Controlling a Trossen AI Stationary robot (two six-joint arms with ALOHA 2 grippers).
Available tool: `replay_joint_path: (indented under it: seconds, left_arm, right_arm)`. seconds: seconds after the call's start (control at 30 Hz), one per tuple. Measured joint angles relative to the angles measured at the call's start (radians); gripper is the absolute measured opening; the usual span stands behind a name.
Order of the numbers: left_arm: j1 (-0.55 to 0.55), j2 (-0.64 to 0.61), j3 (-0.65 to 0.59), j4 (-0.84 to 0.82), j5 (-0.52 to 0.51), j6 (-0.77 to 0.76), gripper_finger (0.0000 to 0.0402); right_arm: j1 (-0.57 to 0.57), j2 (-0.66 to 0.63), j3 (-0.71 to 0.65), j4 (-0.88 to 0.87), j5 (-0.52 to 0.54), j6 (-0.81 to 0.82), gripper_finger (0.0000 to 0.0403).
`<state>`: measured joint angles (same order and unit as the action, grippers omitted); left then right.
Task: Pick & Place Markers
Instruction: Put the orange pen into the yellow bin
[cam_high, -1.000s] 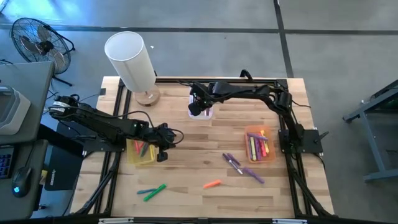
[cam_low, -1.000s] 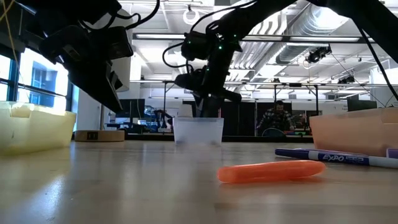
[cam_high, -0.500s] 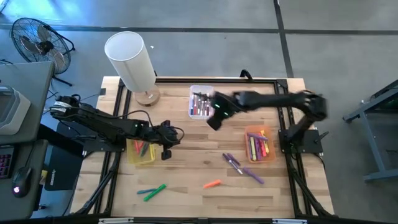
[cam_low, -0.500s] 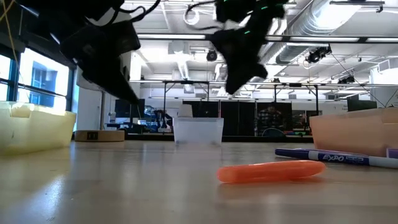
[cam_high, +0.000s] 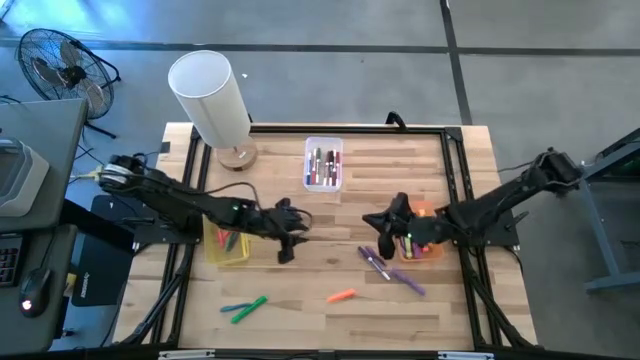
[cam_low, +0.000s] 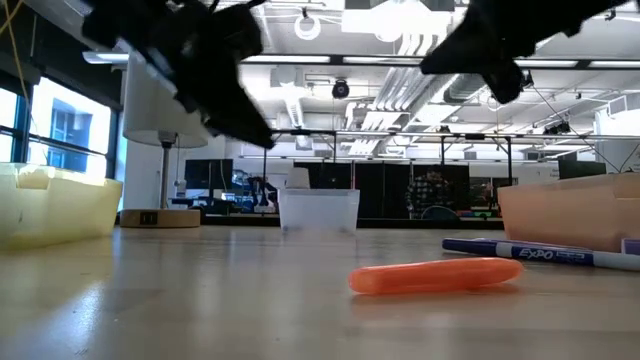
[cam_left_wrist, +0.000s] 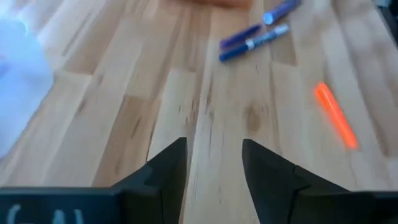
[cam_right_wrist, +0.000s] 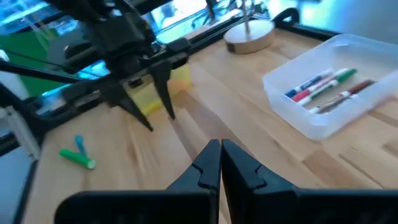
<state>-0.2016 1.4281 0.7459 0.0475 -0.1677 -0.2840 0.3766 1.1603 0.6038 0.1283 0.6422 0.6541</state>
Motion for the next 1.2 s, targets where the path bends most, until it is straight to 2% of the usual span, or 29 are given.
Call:
replay_joint_path:
  seconds: [0.17,0.37,0.53,0.7,0.83,1.07,1.2]
  left_arm:
    - [-0.053,0.168,0.269,-0.253,-0.099,-0.126,0.0153]
    - [-0.126,0.410,0.655,-0.611,-0.105,-0.245,0.0153]
    - [-0.177,0.601,0.945,-0.800,-0.111,-0.289,0.0153]
    - [-0.210,0.766,1.164,-0.938,-0.107,-0.299,0.0154]
    - [-0.219,0.831,1.241,-0.978,-0.071,-0.281,0.0154]
    - [-0.218,0.843,1.238,-0.930,0.008,-0.241,0.0154]
    - [-0.219,0.843,1.236,-0.916,0.017,-0.235,0.0154]
  right_arm:
    - [0.101,0.026,-0.031,0.025,0.138,0.050,0.0002]
    - [0.163,0.029,0.006,0.035,0.150,0.000,0.0001]
    - [0.201,0.029,0.010,0.027,0.202,-0.004,0.0001]
    - [0.216,0.029,0.010,0.030,0.224,-0.001,0.0000]
    - [0.216,0.029,0.010,0.032,0.224,0.016,0.0000]
    - [0.220,0.029,0.010,0.031,0.224,0.019,0.0000]
    - [0.220,0.029,0.010,0.025,0.221,0.044,0.0000]
